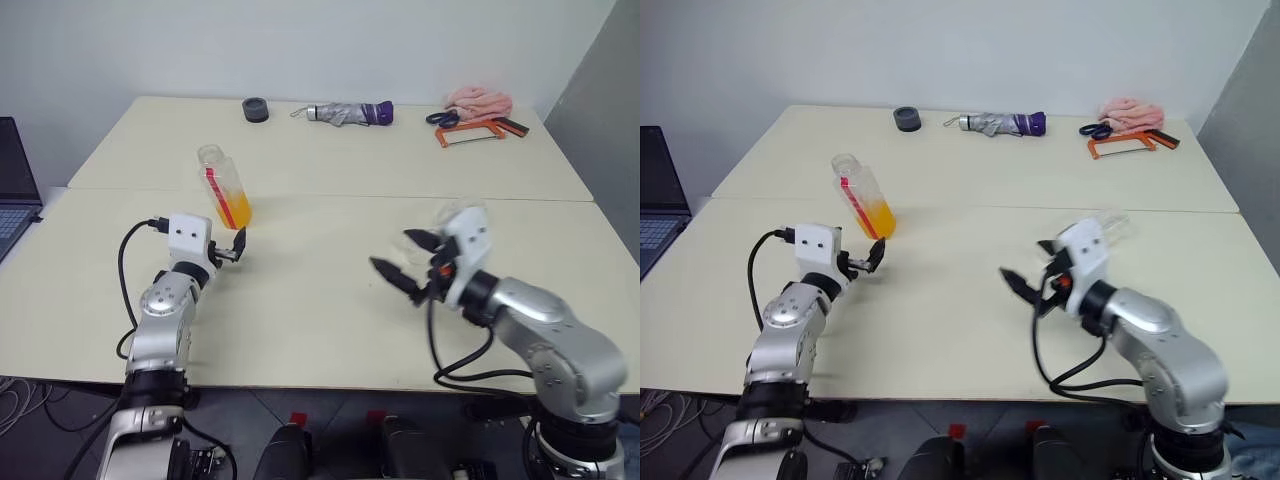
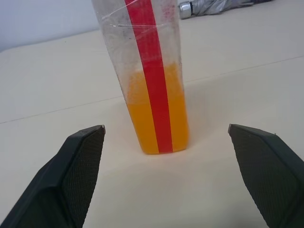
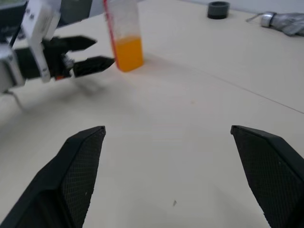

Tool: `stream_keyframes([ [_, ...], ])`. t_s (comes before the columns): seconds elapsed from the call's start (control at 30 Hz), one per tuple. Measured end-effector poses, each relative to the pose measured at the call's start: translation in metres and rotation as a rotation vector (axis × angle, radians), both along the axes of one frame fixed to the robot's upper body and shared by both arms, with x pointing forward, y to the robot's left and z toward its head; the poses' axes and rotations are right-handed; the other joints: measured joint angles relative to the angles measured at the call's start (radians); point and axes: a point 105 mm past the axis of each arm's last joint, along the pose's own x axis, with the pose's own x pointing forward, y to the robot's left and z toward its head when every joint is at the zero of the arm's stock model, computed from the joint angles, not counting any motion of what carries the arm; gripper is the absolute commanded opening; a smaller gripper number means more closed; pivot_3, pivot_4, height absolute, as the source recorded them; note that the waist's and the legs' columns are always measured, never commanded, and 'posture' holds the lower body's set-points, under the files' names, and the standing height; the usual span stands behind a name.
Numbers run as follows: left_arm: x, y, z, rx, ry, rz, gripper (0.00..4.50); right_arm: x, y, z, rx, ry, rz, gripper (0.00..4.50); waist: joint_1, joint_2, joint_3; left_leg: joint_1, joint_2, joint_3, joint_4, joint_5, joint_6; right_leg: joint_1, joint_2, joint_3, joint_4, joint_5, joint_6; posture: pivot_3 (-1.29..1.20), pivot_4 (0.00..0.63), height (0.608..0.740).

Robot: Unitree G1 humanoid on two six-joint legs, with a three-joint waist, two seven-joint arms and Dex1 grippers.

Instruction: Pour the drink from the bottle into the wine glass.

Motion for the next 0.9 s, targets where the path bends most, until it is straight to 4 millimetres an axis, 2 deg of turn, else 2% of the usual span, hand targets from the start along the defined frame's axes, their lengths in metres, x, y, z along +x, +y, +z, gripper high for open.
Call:
stream_keyframes([
  [0.1, -0.011, -0.022, -0.010, -0.013, 0.061, -0.159, 4.46, 0.008, -0.031, -0.013, 0.164, 0.169, -0.138, 4.50, 0.002, 0.000, 0.000, 0.000, 0.000, 0.000, 0.000, 0.000, 0.000, 0.000, 0.000, 0.000, 0.000, 0.000, 0.000, 0.00, 0.150, 0.740],
  [0.13, -0.011, -0.025, -0.010, -0.017, 0.068, -0.180, 4.46, 0.010, -0.034, -0.016, 0.176, 0.192, -0.155, 4.50, 0.002, 0.000, 0.000, 0.000, 0.000, 0.001, 0.000, 0.000, 0.000, 0.000, 0.001, 0.000, 0.000, 0.000, 0.000, 0.00, 0.150, 0.740],
  [0.17, -0.015, -0.036, -0.011, -0.047, 0.114, -0.294, 4.46, 0.016, -0.044, -0.026, 0.244, 0.285, -0.209, 4.50, 0.001, 0.000, 0.000, 0.001, 0.000, 0.002, 0.000, 0.000, 0.000, 0.001, 0.003, 0.000, 0.001, 0.000, 0.000, 0.00, 0.150, 0.740],
  [0.23, -0.022, -0.052, -0.005, -0.070, 0.150, -0.452, 4.46, 0.025, -0.059, -0.038, 0.324, 0.388, -0.285, 4.50, 0.000, 0.001, 0.000, 0.002, -0.001, 0.002, 0.000, 0.000, 0.000, 0.000, 0.004, 0.001, 0.001, 0.000, 0.000, 0.00, 0.150, 0.740],
  [0.3, -0.030, -0.064, 0.002, -0.070, 0.192, -0.603, 4.46, 0.031, -0.065, -0.045, 0.394, 0.457, -0.315, 4.50, -0.002, 0.001, 0.001, 0.002, -0.001, 0.003, -0.001, 0.000, 0.000, 0.000, 0.006, 0.001, 0.001, 0.000, 0.000, 0.00, 0.150, 0.740],
  [0.37, -0.038, -0.074, 0.012, -0.056, 0.236, -0.764, 4.46, 0.041, -0.067, -0.048, 0.480, 0.511, -0.325, 4.50, -0.003, 0.002, 0.001, 0.002, -0.001, 0.004, -0.001, 0.000, 0.000, 0.000, 0.007, 0.001, 0.001, 0.000, 0.000, 0.00, 0.150, 0.740],
  [0.5, -0.049, -0.086, 0.026, -0.014, 0.274, -0.958, 4.46, 0.057, -0.068, -0.061, 0.559, 0.592, -0.344, 4.50, -0.012, 0.004, 0.000, 0.003, -0.001, 0.005, -0.002, 0.000, 0.000, 0.000, 0.007, 0.003, 0.001, 0.000, 0.000, 0.00, 0.150, 0.740],
  [0.63, -0.056, -0.094, 0.022, -0.001, 0.316, -1.045, 4.46, 0.066, -0.068, -0.073, 0.612, 0.637, -0.348, 4.50, -0.019, 0.005, 0.000, 0.003, 0.000, 0.005, -0.002, 0.000, 0.000, 0.000, 0.006, 0.003, 0.001, 0.000, 0.000, 0.00, 0.150, 0.740],
  [0.9, -0.059, -0.098, 0.022, 0.011, 0.324, -1.083, 4.46, 0.098, -0.066, -0.069, 0.690, 0.616, -0.334, 4.50, -0.026, 0.005, 0.000, 0.003, 0.001, 0.005, -0.002, 0.000, 0.000, 0.000, 0.007, 0.003, 0.001, 0.000, 0.000, 0.00, 0.150, 0.740],
])
